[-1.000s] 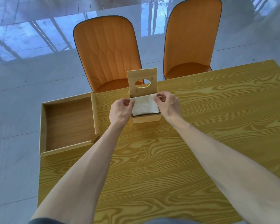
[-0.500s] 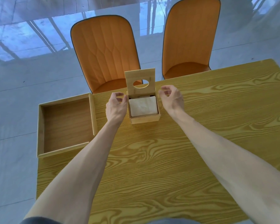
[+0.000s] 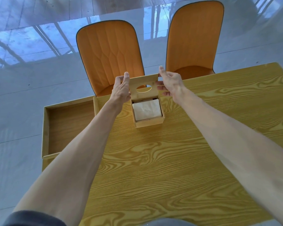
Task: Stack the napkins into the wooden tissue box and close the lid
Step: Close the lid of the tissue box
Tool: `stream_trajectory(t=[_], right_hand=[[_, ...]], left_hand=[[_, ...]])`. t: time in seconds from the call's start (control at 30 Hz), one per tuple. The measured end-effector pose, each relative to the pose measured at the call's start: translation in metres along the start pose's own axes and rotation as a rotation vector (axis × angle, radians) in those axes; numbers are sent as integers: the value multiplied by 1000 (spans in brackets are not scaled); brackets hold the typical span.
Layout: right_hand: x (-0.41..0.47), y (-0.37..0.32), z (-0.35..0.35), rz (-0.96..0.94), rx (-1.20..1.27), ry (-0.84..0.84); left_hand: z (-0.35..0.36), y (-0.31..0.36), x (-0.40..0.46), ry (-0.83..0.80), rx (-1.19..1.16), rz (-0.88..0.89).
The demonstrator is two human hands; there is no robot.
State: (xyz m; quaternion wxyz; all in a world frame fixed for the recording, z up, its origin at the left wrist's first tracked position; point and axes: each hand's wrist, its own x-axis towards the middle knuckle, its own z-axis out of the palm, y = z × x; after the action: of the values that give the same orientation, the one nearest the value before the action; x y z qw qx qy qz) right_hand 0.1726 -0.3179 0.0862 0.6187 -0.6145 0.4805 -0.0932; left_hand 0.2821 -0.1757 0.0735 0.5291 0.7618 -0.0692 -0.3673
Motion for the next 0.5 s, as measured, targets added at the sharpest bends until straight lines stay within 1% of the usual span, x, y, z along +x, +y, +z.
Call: stream_trajectory(t=[0.1,0.2,0.33,0.4,0.5], right_hand=[[-4,6,-1,-9,-4,2],[-9,14,-4,-27,-26,2],[-15,27,-10,-29,-55,-8],[-19,34,-13,-16,-41,-42],[-27,44,-18,10,-5,-144]], left_hand=[[1,-7,-4,11,-22,14],[-1,-17,-8,2,9,24],[-2,-27,-19,-8,-18,-9],[-2,-33,-26,0,-29,-29],[-3,-45,-35,-10,-61,-68]])
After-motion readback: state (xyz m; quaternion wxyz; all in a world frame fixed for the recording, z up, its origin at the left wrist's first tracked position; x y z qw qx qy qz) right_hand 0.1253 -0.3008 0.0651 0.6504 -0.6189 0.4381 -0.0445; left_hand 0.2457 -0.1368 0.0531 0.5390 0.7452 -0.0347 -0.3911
